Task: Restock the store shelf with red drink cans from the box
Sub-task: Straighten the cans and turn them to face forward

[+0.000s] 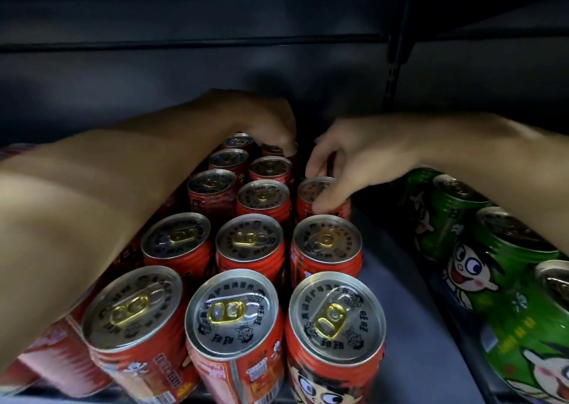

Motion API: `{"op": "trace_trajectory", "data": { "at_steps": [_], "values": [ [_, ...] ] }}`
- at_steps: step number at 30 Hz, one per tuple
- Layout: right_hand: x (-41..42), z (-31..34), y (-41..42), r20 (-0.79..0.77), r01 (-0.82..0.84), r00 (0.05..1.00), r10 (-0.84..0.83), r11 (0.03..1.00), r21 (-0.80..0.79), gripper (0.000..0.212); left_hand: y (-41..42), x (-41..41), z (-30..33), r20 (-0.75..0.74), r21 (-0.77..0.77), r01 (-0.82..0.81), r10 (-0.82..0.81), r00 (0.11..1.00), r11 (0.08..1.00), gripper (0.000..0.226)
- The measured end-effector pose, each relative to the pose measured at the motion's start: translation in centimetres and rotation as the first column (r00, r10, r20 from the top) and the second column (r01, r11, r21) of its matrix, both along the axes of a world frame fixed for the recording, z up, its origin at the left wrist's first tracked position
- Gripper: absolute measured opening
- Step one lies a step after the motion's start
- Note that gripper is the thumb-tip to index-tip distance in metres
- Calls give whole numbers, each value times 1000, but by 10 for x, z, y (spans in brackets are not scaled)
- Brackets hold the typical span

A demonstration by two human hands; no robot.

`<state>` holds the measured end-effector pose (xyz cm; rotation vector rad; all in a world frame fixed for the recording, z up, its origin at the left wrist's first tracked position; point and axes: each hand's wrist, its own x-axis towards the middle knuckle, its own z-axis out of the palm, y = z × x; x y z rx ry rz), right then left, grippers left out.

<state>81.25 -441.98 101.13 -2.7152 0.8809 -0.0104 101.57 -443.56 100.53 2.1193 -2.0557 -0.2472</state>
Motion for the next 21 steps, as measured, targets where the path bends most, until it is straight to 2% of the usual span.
{"op": "trace_trajectory", "data": {
  "at_steps": [5,9,10,12,13,15,18,21],
  "values": [
    [0,2,1,-17,-17,1000,19,998,67,42,1,3,-2,12,-34,-5,6,1000,999,11],
    [3,5,-7,61,-30,998,19,982,185,30,9,7,1,52,-63,13,-9,999,998,8],
    [3,5,-12,80,-12,997,0,988,153,26,13,8,3,38,-60,12,-9,999,998,6],
    [4,4,-27,117,59,992,-57,998,-15,22,18,12,7,67,-84,2,4,998,996,12],
    [6,2,-36,134,108,986,-96,990,-88,24,21,16,11,103,-95,-8,17,995,995,15],
    [9,-3,-51,176,209,967,-184,968,-136,38,25,27,13,168,-87,-39,53,984,995,17],
    [15,-15,-67,202,316,934,-294,945,-84,67,32,44,8,242,-41,-105,111,964,994,20],
    [20,-25,-78,178,351,924,-338,935,-44,82,35,54,0,209,5,-134,130,969,991,30]
  ]
}}
